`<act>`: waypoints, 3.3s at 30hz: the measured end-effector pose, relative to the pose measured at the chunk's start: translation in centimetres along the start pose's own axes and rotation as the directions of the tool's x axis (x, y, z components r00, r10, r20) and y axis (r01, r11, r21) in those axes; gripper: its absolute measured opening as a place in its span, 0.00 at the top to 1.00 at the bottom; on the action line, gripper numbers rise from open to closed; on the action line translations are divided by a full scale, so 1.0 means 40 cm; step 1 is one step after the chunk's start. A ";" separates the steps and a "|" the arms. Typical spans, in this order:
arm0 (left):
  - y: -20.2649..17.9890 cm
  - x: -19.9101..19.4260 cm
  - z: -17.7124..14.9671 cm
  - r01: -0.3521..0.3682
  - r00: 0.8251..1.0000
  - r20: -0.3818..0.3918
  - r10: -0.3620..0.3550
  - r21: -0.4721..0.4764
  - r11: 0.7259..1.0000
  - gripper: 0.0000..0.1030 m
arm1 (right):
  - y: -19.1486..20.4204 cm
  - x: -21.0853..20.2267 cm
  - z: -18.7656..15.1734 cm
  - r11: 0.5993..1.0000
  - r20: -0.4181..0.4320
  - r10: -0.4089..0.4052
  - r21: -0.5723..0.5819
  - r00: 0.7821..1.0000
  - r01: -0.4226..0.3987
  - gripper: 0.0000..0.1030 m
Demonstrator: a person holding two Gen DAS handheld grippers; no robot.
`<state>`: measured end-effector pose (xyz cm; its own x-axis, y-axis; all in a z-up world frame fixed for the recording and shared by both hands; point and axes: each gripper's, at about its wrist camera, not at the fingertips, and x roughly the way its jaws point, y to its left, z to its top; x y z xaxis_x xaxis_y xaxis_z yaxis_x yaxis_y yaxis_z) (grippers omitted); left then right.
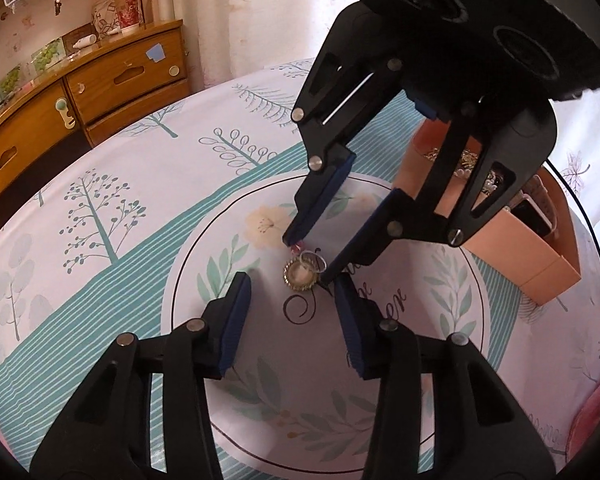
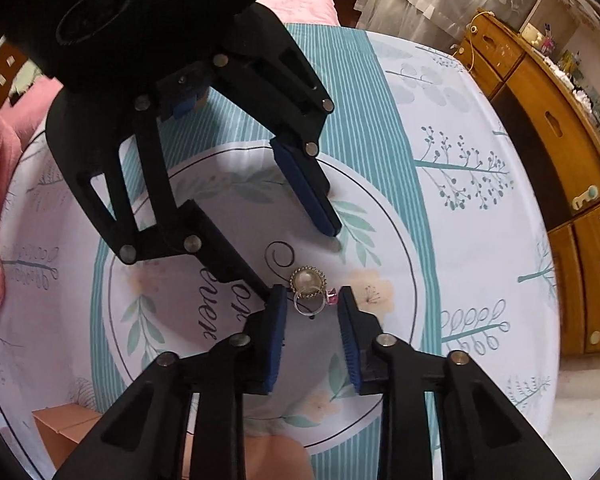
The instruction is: Organize jewelry
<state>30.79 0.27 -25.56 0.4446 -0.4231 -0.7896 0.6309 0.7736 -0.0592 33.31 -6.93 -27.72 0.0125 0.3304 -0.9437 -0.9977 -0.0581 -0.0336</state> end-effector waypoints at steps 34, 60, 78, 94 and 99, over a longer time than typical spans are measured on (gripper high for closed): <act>-0.067 -0.083 0.021 0.061 0.994 0.098 -0.052 -0.093 0.994 0.85 | 0.083 -0.285 -0.130 0.740 0.087 -0.340 0.639 0.937 0.209 0.78; -0.382 -0.221 0.145 0.166 0.983 0.107 -0.150 -0.156 0.974 0.47 | 0.598 -0.523 -0.488 -0.311 -0.222 -0.575 0.949 0.787 0.041 0.24; -0.519 -0.524 -0.156 -0.244 0.961 -0.256 0.105 -0.606 0.757 0.25 | 0.931 -0.544 -0.339 -0.230 -0.136 -0.250 0.970 0.959 0.077 0.03; -0.696 -0.775 -0.041 -0.444 0.892 -0.155 0.425 -0.484 0.754 0.00 | 1.003 -0.860 -0.285 -0.136 -0.132 -0.356 0.987 0.925 0.089 0.01; -0.720 -0.789 -0.091 -0.472 0.878 -0.183 0.442 -0.491 0.732 0.00 | 1.027 -0.866 -0.247 -0.078 -0.111 -0.396 0.993 0.911 0.087 0.01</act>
<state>-3.72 -6.95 -1.15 0.5527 0.0572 -0.8314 -0.0597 0.9978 0.0290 -7.47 -30.05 0.34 0.4139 0.2191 -0.8835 0.0139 0.9690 0.2468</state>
